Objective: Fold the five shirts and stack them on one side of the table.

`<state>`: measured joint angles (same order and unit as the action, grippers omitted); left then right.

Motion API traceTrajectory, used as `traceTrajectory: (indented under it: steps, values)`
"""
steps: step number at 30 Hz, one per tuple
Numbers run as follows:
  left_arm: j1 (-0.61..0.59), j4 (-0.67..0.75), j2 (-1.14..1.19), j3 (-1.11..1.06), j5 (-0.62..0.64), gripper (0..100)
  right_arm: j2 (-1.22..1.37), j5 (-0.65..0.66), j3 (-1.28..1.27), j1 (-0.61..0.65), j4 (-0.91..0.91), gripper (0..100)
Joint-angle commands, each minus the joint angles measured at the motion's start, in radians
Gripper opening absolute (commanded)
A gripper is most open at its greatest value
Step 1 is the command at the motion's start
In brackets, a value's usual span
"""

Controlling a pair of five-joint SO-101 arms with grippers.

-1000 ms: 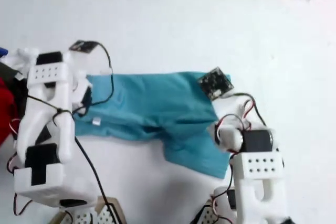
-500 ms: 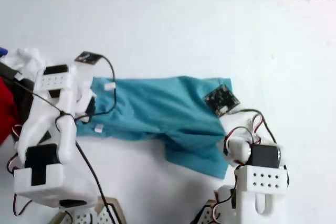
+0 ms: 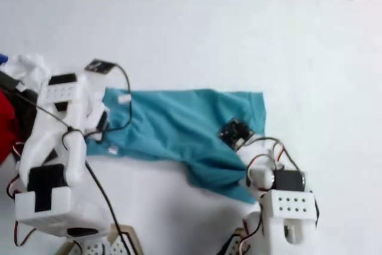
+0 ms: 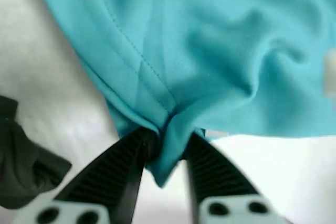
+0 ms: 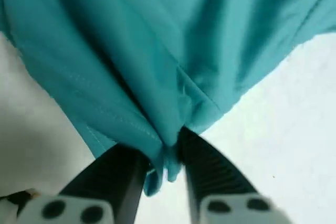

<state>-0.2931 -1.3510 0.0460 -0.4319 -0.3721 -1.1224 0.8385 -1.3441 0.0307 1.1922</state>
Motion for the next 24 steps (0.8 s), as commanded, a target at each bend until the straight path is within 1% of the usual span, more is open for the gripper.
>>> traceTrajectory:
  steps: [1,4,8,10,12,14,15,17,19,22,24]
  values:
    - [-0.035,-0.046,-0.054,0.015,-0.006,21,-0.022,0.003,0.034,0.018,-0.005,15.4]
    - [-0.089,-0.094,-0.054,0.061,-0.041,21,-0.022,0.003,0.144,0.016,0.053,16.4]
    - [-0.164,-0.249,-0.054,0.24,-0.077,21,-0.022,-0.003,0.356,0.016,0.147,14.9]
    - [-0.192,-0.331,-0.054,0.366,-0.097,21,-0.015,-0.054,0.457,0.01,0.154,13.7]
    - [-0.198,-0.374,-0.048,0.476,-0.094,16,-0.01,-0.124,0.525,0.01,0.131,9.4]
    - [-0.178,-0.379,-0.044,0.53,-0.072,6,0.007,-0.195,0.54,0.015,0.067,1.2]
    - [-0.157,-0.37,-0.044,0.535,-0.055,1,0.024,-0.221,0.54,0.015,0.041,1.8]
    - [-0.107,-0.368,-0.043,0.533,-0.04,5,0.074,-0.259,0.539,0.015,0.008,3.6]
    - [-0.055,-0.354,-0.043,0.532,-0.023,4,0.137,-0.275,0.54,0.015,-0.012,2.5]
    - [0.0,-0.299,-0.041,0.51,0.043,3,0.231,-0.278,0.54,0.015,-0.035,2.5]
    - [0.048,-0.259,-0.035,0.467,0.049,3,0.286,-0.278,0.54,0.016,-0.081,2.4]
